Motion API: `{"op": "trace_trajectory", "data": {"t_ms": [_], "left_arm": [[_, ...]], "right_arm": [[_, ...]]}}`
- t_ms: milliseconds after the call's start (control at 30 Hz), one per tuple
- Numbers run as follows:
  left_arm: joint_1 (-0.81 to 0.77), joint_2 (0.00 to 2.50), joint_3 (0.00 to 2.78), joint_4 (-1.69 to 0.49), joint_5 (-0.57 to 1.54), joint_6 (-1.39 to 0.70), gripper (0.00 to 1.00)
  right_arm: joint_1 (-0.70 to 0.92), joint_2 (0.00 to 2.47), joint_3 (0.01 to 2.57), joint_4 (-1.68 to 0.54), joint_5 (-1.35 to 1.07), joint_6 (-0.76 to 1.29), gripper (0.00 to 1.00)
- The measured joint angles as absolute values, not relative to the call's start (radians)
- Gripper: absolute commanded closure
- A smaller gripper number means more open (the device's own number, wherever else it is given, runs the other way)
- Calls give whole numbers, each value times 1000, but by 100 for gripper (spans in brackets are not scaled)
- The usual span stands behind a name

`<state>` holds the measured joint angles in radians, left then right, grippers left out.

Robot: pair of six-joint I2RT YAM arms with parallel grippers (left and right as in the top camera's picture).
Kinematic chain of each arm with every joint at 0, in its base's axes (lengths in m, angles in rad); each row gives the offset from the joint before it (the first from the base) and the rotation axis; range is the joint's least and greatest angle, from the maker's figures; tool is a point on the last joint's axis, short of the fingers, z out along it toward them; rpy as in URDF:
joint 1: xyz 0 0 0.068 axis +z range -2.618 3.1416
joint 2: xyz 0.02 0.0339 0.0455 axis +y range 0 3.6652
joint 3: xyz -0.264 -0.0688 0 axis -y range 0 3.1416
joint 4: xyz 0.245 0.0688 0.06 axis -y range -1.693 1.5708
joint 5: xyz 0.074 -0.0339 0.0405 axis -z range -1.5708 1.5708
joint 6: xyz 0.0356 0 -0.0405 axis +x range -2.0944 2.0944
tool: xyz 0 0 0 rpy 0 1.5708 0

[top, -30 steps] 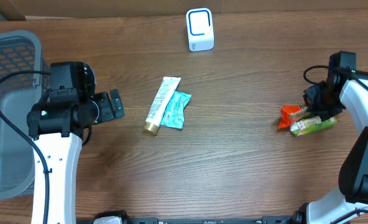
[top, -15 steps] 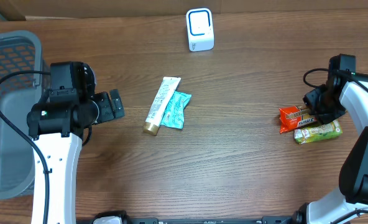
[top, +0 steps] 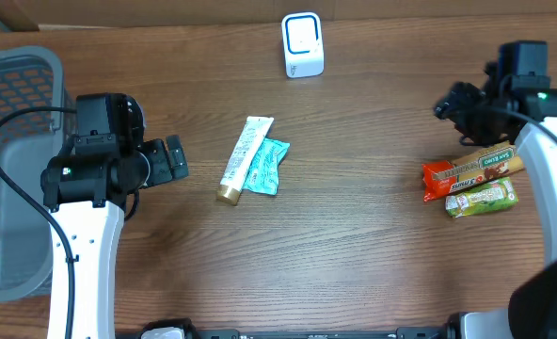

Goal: Scan the item barcode
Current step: 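Move the right gripper to the teal packet and grasp it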

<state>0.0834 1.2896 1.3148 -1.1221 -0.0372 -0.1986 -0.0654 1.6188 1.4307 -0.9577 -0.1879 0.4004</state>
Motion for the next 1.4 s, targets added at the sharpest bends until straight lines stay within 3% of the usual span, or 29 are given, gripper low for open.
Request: {"op": "trace_trajectory", "data": {"t_ms": [600,900,1400], "left_arm": [[83,1290,1315,-1122,-38,-199,0],[83,1290,1315,-1122,-38,-199,0],[83,1290,1315,-1122,-37,-199,0]], "right_arm": [[352,1746,1435,-834,-228,397,24],[432,1834,1434,-810,-231,414,24],[433,1834,1445,-773,-292,404,28]]}}
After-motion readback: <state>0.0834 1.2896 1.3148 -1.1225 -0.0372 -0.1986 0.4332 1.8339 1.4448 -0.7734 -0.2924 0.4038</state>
